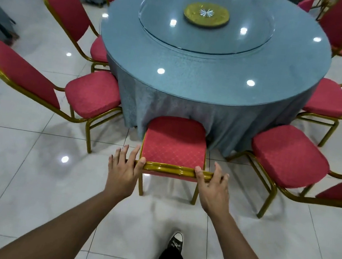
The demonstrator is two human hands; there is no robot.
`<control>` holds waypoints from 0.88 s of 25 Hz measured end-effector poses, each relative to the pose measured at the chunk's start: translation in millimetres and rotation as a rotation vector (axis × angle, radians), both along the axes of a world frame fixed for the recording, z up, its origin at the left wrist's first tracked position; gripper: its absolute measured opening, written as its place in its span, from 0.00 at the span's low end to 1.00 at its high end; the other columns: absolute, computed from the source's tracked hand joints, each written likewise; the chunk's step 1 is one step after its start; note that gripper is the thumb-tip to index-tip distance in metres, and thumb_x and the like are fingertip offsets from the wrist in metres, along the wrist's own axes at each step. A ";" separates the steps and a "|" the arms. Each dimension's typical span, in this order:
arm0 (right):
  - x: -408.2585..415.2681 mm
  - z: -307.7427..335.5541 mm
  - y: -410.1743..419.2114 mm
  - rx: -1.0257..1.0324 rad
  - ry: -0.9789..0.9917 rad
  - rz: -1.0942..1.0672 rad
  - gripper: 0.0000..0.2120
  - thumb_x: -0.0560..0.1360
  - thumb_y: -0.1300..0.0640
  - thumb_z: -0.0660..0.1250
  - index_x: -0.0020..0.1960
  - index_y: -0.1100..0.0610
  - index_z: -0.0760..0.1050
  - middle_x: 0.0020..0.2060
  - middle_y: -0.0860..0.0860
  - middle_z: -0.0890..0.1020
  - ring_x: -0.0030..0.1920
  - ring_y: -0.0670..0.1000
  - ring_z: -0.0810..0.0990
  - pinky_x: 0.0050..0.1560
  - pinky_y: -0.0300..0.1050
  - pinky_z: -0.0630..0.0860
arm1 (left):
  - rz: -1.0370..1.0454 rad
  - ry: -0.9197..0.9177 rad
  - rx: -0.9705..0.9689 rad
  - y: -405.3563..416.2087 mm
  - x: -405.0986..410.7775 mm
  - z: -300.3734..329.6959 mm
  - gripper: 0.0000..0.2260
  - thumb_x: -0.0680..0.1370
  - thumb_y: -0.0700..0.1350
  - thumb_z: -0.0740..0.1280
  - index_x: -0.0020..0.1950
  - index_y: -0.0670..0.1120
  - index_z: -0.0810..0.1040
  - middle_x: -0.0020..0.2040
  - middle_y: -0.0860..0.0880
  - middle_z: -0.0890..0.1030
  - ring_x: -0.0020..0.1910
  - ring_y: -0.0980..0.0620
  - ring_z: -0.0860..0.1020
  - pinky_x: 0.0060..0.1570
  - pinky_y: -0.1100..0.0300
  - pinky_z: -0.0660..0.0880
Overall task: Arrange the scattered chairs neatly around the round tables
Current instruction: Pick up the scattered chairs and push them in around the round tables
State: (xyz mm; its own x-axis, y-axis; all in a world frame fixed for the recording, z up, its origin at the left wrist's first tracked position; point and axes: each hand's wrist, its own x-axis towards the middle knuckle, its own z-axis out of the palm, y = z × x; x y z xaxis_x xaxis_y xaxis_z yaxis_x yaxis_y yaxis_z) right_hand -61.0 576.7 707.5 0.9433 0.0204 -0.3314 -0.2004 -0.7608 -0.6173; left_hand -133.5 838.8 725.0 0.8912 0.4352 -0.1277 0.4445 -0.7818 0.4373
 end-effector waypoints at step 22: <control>192.7 8.9 132.8 -0.033 0.051 -0.105 0.40 0.67 0.17 0.43 0.67 0.44 0.58 0.70 0.61 0.65 0.72 0.63 0.65 0.68 0.66 0.68 | -0.012 0.053 -0.205 127.0 226.1 2.5 0.29 0.78 0.64 0.40 0.80 0.63 0.56 0.83 0.48 0.50 0.81 0.45 0.42 0.77 0.40 0.38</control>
State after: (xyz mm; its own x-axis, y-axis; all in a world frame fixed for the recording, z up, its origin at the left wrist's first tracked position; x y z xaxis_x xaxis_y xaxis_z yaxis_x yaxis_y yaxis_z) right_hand 131.7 709.5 716.5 0.9215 -0.0891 -0.3781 -0.3107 -0.7534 -0.5796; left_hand 92.5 965.7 727.6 0.8860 0.3843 -0.2594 0.4620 -0.6843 0.5641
